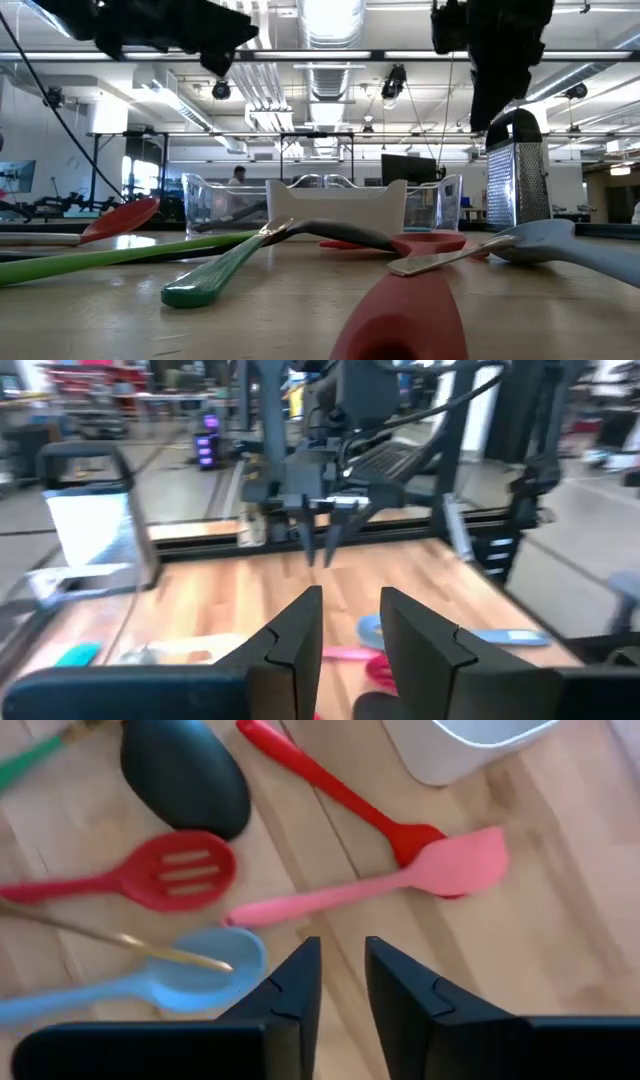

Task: Pick & Place Kitchen Items
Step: Put the pink spatula into the right transparent bin

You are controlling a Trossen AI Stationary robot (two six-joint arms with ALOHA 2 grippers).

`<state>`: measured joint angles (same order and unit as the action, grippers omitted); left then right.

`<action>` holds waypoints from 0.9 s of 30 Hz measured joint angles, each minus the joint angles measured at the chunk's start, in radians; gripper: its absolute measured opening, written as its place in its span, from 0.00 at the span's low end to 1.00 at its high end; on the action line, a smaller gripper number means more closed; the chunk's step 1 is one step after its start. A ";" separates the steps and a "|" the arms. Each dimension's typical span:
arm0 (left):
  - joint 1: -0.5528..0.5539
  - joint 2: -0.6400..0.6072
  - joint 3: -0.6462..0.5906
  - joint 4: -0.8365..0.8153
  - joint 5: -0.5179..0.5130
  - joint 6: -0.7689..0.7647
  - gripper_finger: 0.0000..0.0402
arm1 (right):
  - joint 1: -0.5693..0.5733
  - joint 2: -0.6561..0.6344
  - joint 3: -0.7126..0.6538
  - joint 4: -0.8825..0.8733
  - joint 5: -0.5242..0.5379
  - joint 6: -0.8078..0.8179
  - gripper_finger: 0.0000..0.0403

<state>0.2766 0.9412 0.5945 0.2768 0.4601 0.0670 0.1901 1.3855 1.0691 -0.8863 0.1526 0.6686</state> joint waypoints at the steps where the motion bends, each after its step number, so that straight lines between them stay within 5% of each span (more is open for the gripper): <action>1: -0.018 -0.020 -0.019 0.002 -0.039 0.002 0.26 | 0.000 -0.009 -0.024 0.030 0.000 0.022 0.22; 9: -0.115 -0.145 -0.181 0.066 -0.249 -0.018 0.25 | -0.007 0.003 -0.118 0.125 0.001 0.191 0.37; 15: -0.117 -0.197 -0.255 0.191 -0.253 -0.021 0.25 | -0.016 0.063 -0.130 0.190 0.026 0.283 0.46; 27: -0.118 -0.211 -0.257 0.186 -0.249 -0.019 0.25 | -0.090 0.217 -0.108 0.216 0.030 0.406 0.53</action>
<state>0.1589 0.7300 0.3378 0.4629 0.2108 0.0475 0.0999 1.6030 0.9611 -0.6704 0.1825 1.0749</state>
